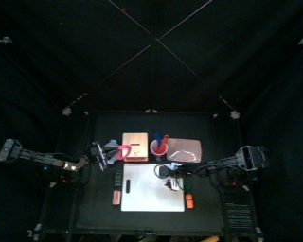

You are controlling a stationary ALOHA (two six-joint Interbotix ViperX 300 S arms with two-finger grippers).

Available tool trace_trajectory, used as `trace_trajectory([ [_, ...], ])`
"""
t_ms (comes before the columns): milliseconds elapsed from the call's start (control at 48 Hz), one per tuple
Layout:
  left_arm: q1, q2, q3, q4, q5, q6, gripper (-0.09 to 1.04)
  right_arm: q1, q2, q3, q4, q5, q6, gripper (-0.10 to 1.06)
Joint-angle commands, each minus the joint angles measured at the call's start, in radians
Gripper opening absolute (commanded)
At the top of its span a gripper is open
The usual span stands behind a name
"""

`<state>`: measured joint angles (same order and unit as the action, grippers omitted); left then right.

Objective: Get the cutter from the drawer then cut the dough then place the extra dough in the bowl
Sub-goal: Place the extra dough in the bowl

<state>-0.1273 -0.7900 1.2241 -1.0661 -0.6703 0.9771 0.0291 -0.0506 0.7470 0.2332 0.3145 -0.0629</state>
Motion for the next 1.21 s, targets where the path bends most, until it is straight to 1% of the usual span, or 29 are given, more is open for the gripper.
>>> trace_trajectory([
  [21, 0.021, -0.021, 0.025, -0.009, -0.006, 0.0, 0.54, 0.0, -0.015, -0.017, 0.003, -0.005, 0.0, 0.86],
  [417, 0.049, -0.023, 0.135, -0.034, -0.006, -0.003, 0.54, 0.003, -0.012, -0.012, 0.005, -0.005, 0.0, 0.86],
  [646, 0.069, -0.023, 0.169, -0.077, -0.006, -0.003, 0.53, 0.005, -0.006, -0.012, 0.006, -0.005, 0.0, 0.86],
  [958, 0.126, -0.025, 0.221, -0.141, -0.003, -0.003, 0.53, 0.006, 0.0, -0.012, 0.008, -0.005, 0.002, 0.86],
  [1208, 0.137, -0.023, 0.221, -0.16, 0.025, -0.005, 0.53, 0.006, 0.008, -0.017, 0.009, -0.005, 0.002, 0.86],
])
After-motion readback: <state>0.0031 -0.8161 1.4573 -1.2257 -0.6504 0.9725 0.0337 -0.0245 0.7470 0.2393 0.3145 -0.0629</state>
